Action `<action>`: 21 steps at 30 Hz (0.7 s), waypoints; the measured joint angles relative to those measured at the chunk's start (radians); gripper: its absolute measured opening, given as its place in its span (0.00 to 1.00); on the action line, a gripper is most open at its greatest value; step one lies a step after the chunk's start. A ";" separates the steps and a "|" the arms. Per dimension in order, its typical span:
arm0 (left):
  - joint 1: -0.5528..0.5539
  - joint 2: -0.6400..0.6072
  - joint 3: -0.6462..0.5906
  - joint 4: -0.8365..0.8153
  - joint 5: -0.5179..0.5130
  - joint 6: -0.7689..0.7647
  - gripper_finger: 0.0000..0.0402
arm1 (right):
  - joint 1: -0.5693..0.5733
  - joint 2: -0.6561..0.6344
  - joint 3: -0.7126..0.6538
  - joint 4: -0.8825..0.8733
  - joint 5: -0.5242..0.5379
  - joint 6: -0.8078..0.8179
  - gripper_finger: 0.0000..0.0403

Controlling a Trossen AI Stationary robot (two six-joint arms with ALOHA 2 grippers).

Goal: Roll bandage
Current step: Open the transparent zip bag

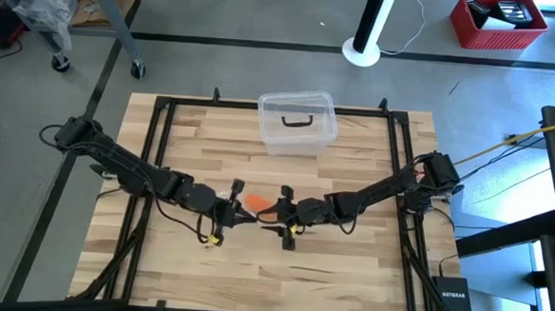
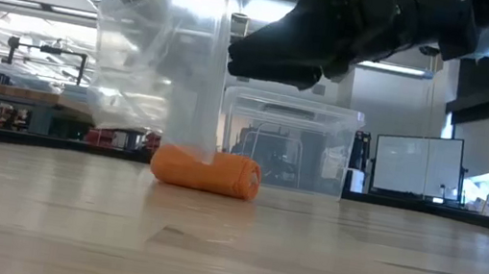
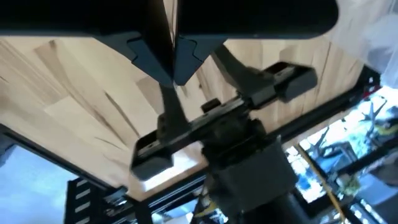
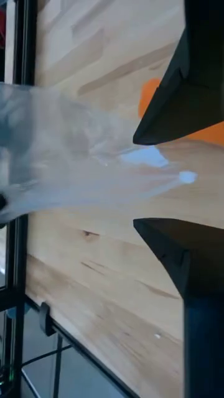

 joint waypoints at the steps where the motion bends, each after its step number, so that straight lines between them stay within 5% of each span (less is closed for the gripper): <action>1: 0.002 0.000 0.000 -0.003 0.000 -0.004 0.00 | 0.000 0.000 0.000 0.004 0.001 0.000 0.51; 13: 0.006 0.000 0.000 0.013 0.040 -0.012 0.00 | -0.001 0.005 0.000 0.057 0.103 -0.112 0.47; 21: 0.009 0.000 0.000 -0.048 -0.006 -0.079 0.00 | 0.015 -0.021 -0.001 -0.092 0.012 -0.104 0.40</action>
